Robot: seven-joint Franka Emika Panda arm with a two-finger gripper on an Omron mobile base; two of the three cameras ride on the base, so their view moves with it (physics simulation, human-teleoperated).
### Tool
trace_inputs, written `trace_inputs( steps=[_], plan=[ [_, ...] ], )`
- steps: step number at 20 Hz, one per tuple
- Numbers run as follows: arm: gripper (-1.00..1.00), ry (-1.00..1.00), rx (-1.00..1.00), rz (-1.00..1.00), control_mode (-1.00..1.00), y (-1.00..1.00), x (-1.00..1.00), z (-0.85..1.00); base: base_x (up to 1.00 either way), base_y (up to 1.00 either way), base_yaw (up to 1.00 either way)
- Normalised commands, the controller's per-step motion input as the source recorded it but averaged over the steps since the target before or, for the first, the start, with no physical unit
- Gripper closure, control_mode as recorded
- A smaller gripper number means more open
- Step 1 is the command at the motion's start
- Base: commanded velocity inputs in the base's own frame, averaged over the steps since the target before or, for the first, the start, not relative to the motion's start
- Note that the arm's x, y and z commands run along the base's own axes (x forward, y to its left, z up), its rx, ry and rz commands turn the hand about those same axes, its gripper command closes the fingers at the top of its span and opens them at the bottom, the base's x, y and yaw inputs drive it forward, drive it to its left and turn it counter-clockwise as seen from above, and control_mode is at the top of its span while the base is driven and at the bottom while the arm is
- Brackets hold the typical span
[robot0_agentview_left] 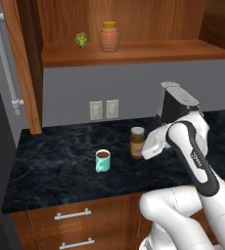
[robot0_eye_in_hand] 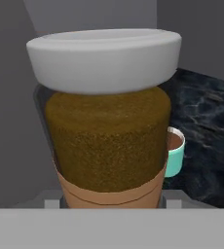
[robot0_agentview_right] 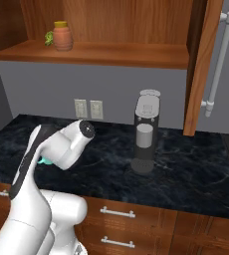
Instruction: Pick the cinnamon and honey bottle from the cabinet and place them next to the mug.
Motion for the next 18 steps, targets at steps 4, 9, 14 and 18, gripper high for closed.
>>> trace_inputs(
  steps=[4, 9, 14, 18],
  plan=[
    [1.0, 0.03, 0.0, 0.08, -1.0, 0.0, 0.1, -0.66, 0.0, 0.0, 0.0],
    [1.0, 0.0, 0.0, 0.07, -1.0, 0.0, 0.2, -0.27, 0.0, 0.0, 0.0],
    [1.0, 0.0, 0.0, 0.03, -1.0, 0.0, 0.25, 0.0, 0.0, 0.0, 0.0],
    [1.0, 0.0, 0.0, 0.01, -1.0, 0.0, 0.33, 0.0, 0.0, 0.0, 0.0]
  ],
)
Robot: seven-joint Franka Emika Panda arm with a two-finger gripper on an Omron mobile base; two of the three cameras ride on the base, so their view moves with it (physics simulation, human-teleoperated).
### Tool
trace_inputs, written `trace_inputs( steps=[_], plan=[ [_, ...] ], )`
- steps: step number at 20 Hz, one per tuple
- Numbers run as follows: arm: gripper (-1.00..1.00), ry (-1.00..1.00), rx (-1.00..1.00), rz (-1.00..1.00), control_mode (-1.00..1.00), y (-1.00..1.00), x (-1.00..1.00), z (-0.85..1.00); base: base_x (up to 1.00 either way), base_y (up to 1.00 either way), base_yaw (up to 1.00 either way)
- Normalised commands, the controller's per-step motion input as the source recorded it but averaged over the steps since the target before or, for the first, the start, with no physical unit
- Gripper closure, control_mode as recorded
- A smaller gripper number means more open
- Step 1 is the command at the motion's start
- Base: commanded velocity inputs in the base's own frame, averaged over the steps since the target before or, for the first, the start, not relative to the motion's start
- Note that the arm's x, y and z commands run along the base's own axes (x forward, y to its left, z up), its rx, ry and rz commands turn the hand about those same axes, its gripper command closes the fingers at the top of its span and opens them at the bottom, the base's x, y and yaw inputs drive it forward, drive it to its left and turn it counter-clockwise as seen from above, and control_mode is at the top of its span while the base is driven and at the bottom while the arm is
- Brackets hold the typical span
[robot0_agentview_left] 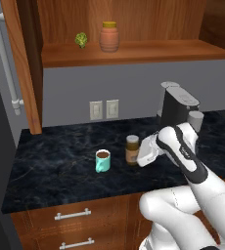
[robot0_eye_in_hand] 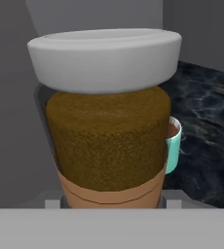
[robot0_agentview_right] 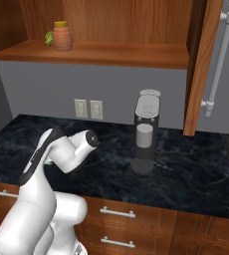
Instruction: Pick the cinnamon and honey bottle from the cabinet and place them next to the mug.
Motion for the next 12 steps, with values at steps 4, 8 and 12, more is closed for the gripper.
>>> trace_inputs(
  steps=[4, 8, 12],
  plan=[
    [1.0, 0.0, 0.0, 0.0, -1.0, 0.0, 0.33, 0.0, 0.0, 0.0, 0.0],
    [1.0, 0.0, 0.0, 0.0, -1.0, 0.0, 0.23, -0.01, 0.0, 0.0, 0.0],
    [1.0, 0.0, 0.0, 0.0, -1.0, 0.0, 0.21, -0.04, 0.0, 0.0, 0.0]
  ],
)
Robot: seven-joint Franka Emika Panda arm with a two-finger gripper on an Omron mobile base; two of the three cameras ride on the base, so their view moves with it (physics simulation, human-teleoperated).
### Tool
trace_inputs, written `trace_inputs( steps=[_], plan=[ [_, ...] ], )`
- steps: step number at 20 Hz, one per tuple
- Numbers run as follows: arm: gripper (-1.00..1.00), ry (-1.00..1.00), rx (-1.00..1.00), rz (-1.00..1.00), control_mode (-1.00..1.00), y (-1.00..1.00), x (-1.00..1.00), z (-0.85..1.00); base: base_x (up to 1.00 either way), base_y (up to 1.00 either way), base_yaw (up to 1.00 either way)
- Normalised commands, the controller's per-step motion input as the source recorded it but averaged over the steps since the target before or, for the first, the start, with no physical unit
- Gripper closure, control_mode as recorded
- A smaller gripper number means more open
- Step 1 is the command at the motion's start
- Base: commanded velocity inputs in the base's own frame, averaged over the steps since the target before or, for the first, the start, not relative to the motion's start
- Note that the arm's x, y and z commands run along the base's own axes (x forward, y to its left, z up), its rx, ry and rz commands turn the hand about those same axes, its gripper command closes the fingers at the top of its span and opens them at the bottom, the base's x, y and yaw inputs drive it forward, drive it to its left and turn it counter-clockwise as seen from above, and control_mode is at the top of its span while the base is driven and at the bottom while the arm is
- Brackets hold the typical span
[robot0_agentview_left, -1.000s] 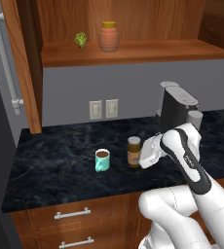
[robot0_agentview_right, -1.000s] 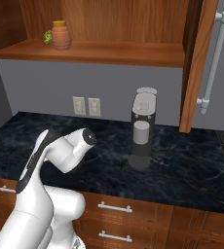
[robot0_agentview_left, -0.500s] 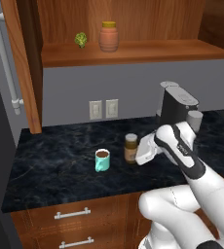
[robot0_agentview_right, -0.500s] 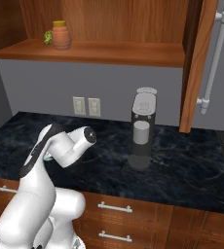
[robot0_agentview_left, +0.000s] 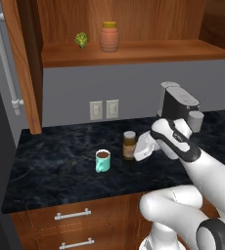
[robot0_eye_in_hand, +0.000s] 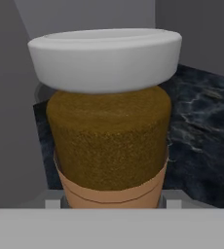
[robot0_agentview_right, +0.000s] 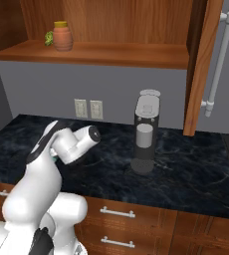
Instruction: Pick the cinnamon and honey bottle from the cabinet and place them next to the mug.
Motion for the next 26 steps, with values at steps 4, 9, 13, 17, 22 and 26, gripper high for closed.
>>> trace_inputs(
  steps=[4, 9, 13, 17, 22, 26],
  plan=[
    [1.0, 0.03, 0.0, 0.0, -1.0, 0.17, 0.06, -0.21, 0.0, 0.0, 0.0],
    [1.0, 0.04, 0.0, 0.0, -1.0, 0.22, 0.04, -0.42, 0.0, 0.0, 0.0],
    [1.0, 0.0, 0.0, -0.01, -1.0, -0.04, 0.0, -0.37, 0.0, 0.0, 0.0],
    [1.0, 0.0, 0.0, 0.0, -1.0, 0.0, 0.01, -0.3, 0.0, 0.0, 0.0],
    [1.0, 0.0, 0.0, 0.0, -1.0, 0.0, 0.13, -0.11, 0.0, 0.0, 0.0],
    [1.0, 0.0, 0.0, 0.0, -1.0, 0.0, 0.18, -0.06, 0.0, 0.0, 0.0]
  ],
)
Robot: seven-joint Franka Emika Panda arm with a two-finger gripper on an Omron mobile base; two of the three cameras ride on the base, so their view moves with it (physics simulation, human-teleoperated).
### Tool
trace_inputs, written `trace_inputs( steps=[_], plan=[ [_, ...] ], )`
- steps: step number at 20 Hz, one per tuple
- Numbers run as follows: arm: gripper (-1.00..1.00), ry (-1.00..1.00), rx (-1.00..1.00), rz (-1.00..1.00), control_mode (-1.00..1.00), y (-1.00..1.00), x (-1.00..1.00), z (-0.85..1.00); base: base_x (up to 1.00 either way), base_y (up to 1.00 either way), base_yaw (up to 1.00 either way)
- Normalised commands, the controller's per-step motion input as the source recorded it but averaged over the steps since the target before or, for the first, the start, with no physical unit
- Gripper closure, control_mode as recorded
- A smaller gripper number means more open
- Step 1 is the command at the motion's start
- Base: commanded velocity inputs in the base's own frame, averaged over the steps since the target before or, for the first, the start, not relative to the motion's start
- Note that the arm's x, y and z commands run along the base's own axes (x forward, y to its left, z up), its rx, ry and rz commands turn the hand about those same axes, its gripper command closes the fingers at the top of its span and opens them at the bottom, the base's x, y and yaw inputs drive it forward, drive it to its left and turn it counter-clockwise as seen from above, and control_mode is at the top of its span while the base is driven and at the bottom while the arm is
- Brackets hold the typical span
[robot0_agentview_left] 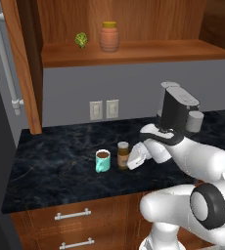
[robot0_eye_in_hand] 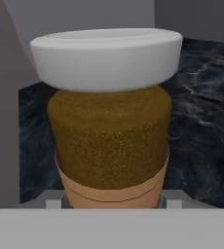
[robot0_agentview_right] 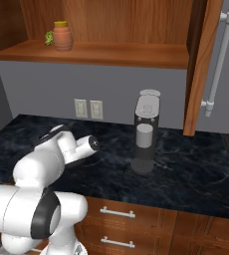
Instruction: Pick the cinnamon and honey bottle from the cabinet and place them next to the mug.
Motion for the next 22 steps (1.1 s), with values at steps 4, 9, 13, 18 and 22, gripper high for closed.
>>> trace_inputs(
  steps=[4, 9, 13, 18, 22],
  plan=[
    [1.0, 0.0, 0.0, 0.0, -1.0, 0.0, 0.15, -0.06, 0.0, 0.0, 0.0],
    [1.0, 0.0, 0.0, 0.0, -1.0, 0.0, 0.15, -0.06, 0.0, 0.0, 0.0],
    [1.0, 0.0, 0.0, 0.0, -1.0, 0.0, 0.09, -0.07, 0.0, 0.0, 0.0],
    [1.0, 0.0, 0.0, 0.0, -1.0, 0.0, 0.03, -0.19, 0.0, 0.0, 0.0],
    [1.0, 0.0, 0.0, 0.0, -1.0, 0.0, 0.0, -0.27, 0.0, 0.0, 0.0]
  ],
)
